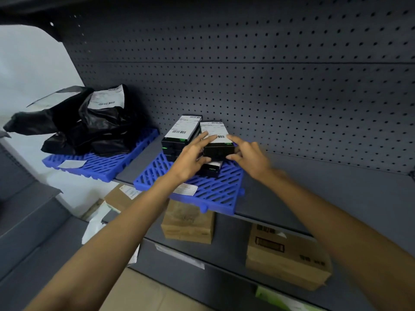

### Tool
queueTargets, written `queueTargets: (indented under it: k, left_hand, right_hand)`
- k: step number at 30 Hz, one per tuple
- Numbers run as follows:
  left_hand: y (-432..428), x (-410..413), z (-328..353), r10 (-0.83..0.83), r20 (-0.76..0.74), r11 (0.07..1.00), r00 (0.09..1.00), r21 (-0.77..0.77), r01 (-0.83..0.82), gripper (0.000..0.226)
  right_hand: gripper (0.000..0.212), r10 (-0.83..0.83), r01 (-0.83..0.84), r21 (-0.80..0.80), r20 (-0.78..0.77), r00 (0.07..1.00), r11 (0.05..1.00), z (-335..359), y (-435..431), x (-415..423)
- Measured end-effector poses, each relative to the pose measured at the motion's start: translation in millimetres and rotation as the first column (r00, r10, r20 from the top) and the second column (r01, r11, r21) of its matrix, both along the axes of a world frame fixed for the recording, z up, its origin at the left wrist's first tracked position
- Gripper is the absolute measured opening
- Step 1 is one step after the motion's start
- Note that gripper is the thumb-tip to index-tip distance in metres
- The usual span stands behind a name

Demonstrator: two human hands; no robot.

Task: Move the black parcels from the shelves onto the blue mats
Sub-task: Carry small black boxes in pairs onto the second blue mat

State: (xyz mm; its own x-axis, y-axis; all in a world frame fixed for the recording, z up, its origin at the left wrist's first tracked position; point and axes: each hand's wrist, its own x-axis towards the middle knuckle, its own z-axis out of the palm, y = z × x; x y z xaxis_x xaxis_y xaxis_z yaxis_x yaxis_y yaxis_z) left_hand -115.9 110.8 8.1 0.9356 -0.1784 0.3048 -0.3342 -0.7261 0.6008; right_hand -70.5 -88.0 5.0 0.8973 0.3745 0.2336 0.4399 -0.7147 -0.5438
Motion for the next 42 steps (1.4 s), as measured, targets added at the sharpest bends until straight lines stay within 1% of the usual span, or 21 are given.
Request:
queueTargets:
  k: [3, 7, 11, 15, 18, 21, 23, 25, 28, 30, 32, 34, 36, 37, 39, 41, 42]
  left_hand:
    - [24.7, -3.2, -0.7, -0.051, -0.005, 0.997, 0.999, 0.053, 0.051, 0.073]
    - [50.1, -1.8, -7.2, -0.144, -0.018, 0.983, 0.989, 0.113, 0.146, 0.076]
    - [60.9, 6.7, -16.5, -0.238, -0.014, 0.962, 0.971, 0.137, 0.238, 0.078]
    - [67.9, 17.4, -20.5, -0.314, 0.041, 0.918, 0.949, 0.268, 0.292, 0.081]
    - [67.7, 20.1, -18.4, -0.318, 0.142, 0.881, 0.937, 0.409, 0.237, 0.082]
    - [69.5, 19.1, -15.7, -0.316, 0.234, 0.845, 0.92, 0.509, 0.161, 0.08]
    - [71.9, 19.3, -16.1, -0.333, 0.257, 0.812, 0.907, 0.567, 0.138, 0.083]
    - [71.9, 20.7, -17.9, -0.338, 0.274, 0.78, 0.9, 0.617, 0.104, 0.089]
    - [67.7, 26.3, -20.3, -0.319, 0.31, 0.735, 0.896, 0.677, 0.028, 0.09]
    - [67.7, 31.3, -20.1, -0.306, 0.313, 0.711, 0.899, 0.703, -0.003, 0.09]
    - [73.7, 35.0, -17.6, -0.317, 0.328, 0.708, 0.89, 0.706, -0.008, 0.088]
    - [86.5, 36.0, -13.3, -0.32, 0.38, 0.73, 0.868, 0.683, -0.03, 0.084]
    - [101.8, 37.7, -9.5, -0.244, 0.406, 0.774, 0.881, 0.628, -0.075, 0.081]
    - [108.6, 39.2, -7.8, -0.184, 0.383, 0.796, 0.905, 0.598, -0.091, 0.08]
    - [116.5, 43.7, -5.8, -0.084, 0.276, 0.818, 0.957, 0.567, -0.092, 0.08]
    - [119.4, 47.8, -5.3, -0.042, 0.139, 0.84, 0.989, 0.541, -0.04, 0.081]
    - [120.2, 49.2, -5.7, -0.039, 0.074, 0.865, 0.996, 0.502, -0.003, 0.082]
  right_hand:
    - [0.068, -0.013, 0.013, 0.016, 0.014, 1.0, 1.0, 0.1, 15.3, -16.5]
    - [0.069, -0.064, 0.07, -0.07, 0.084, 0.994, 0.995, -3.0, 31.9, -39.9]
    - [0.071, -0.129, 0.14, -0.102, 0.109, 0.986, 0.985, -7.2, 41.2, -55.7]
    - [0.071, -0.215, 0.24, -0.164, 0.156, 0.964, 0.957, -9.9, 47.7, -63.6]
    - [0.075, -0.279, 0.322, -0.201, 0.217, 0.935, 0.925, -11.8, 56.0, -67.2]
    - [0.085, -0.272, 0.319, -0.22, 0.219, 0.937, 0.922, -17.5, 65.4, -66.5]
    - [0.089, -0.263, 0.309, -0.226, 0.212, 0.941, 0.924, -21.2, 69.8, -63.6]
    - [0.09, -0.283, 0.324, -0.212, 0.203, 0.937, 0.922, -23.8, 73.1, -59.0]
    - [0.089, -0.318, 0.35, -0.185, 0.18, 0.931, 0.918, -25.7, 77.0, -51.5]
    - [0.089, -0.326, 0.352, -0.169, 0.165, 0.931, 0.921, -25.7, 79.4, -45.9]
    - [0.088, -0.333, 0.358, -0.163, 0.161, 0.929, 0.919, -24.7, 82.3, -39.4]
    - [0.086, -0.343, 0.364, -0.155, 0.147, 0.928, 0.919, -22.7, 85.7, -32.7]
    - [0.085, -0.339, 0.357, -0.147, 0.134, 0.931, 0.922, -20.8, 88.7, -27.6]
    - [0.084, -0.333, 0.35, -0.148, 0.126, 0.934, 0.925, -20.1, 89.8, -26.1]
    - [0.085, -0.323, 0.339, -0.159, 0.118, 0.939, 0.927, -18.9, 90.9, -24.4]
    - [0.087, -0.318, 0.335, -0.171, 0.124, 0.94, 0.926, -18.7, 90.5, -23.9]
    - [0.088, -0.313, 0.332, -0.176, 0.128, 0.941, 0.927, -18.8, 89.9, -23.8]
